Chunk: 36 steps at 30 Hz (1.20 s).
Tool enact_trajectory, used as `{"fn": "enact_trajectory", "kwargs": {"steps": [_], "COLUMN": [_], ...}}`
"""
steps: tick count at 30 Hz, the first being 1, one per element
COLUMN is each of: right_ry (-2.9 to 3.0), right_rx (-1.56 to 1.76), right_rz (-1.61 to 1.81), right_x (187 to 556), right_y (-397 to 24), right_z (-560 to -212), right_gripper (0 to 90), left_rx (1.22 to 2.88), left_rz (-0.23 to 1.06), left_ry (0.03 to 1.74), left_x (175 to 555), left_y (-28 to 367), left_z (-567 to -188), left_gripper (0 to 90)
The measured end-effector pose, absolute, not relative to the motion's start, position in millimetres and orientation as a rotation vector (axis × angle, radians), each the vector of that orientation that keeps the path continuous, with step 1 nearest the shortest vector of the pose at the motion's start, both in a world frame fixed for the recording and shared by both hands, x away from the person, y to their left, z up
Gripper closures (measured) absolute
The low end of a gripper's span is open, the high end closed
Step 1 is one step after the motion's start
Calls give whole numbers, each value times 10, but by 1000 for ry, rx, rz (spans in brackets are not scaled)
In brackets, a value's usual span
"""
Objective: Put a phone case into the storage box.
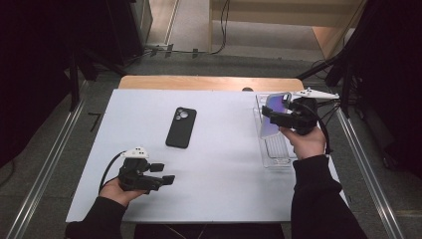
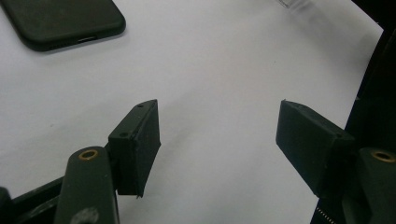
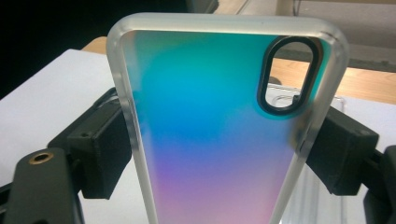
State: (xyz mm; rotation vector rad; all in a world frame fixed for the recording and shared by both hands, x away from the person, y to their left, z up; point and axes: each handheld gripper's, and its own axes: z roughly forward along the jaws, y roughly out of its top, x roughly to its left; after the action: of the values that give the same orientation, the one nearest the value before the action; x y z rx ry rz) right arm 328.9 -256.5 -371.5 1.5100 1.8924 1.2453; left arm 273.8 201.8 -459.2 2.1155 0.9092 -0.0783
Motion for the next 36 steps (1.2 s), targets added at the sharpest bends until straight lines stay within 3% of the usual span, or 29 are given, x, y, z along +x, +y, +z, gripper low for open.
{"fn": "enact_trajectory", "kwargs": {"steps": [36], "right_ry": [1773], "right_rx": [1628], "right_rz": [1132], "right_x": [4105], "right_y": [-2730], "right_z": [-3825], "right_gripper": [150], "left_rx": [2082], "left_rz": [-88], "left_ry": [944], "left_x": [2772], "left_y": [2075], "left_z": [-4599], "left_gripper": [309]}}
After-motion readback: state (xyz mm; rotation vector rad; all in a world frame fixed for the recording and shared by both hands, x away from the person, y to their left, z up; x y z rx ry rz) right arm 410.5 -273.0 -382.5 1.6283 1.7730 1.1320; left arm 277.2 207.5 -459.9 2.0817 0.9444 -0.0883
